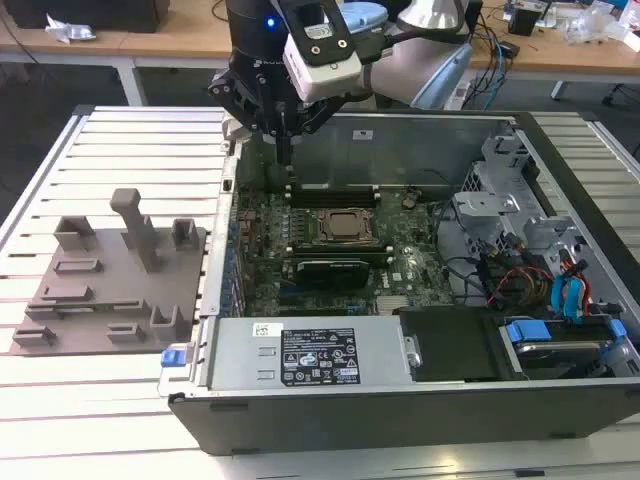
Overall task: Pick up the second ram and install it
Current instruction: 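Reach for the second ram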
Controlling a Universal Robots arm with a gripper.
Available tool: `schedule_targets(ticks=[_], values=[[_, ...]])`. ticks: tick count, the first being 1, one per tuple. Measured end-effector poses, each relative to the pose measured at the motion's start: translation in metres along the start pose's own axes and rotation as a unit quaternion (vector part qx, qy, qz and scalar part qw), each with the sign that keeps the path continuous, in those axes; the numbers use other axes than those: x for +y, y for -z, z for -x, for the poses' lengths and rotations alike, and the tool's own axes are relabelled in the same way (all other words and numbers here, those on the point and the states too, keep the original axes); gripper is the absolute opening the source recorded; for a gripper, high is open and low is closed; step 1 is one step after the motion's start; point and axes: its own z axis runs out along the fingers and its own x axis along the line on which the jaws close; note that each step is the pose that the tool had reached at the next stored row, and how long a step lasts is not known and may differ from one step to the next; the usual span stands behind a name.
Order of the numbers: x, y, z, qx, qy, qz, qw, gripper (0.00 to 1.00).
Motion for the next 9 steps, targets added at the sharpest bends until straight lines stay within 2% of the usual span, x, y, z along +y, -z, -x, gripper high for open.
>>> schedule_targets(ticks=[1, 5, 7, 8, 9], values=[[0.0, 0.0, -0.0004, -0.0001, 0.0, 0.0, 1.0, 0.1], [-0.003, 0.0011, -0.0407, -0.0002, 0.0, 0.0, 1.0, 0.1], [-0.0038, 0.0014, -0.0512, -0.0002, 0.0, 0.0, 1.0, 0.1], [-0.0048, 0.0017, -0.0642, -0.0003, 0.0, 0.0, 1.0, 0.1], [-0.0055, 0.0019, -0.0739, -0.0004, 0.0, 0.0, 1.0, 0.1]])
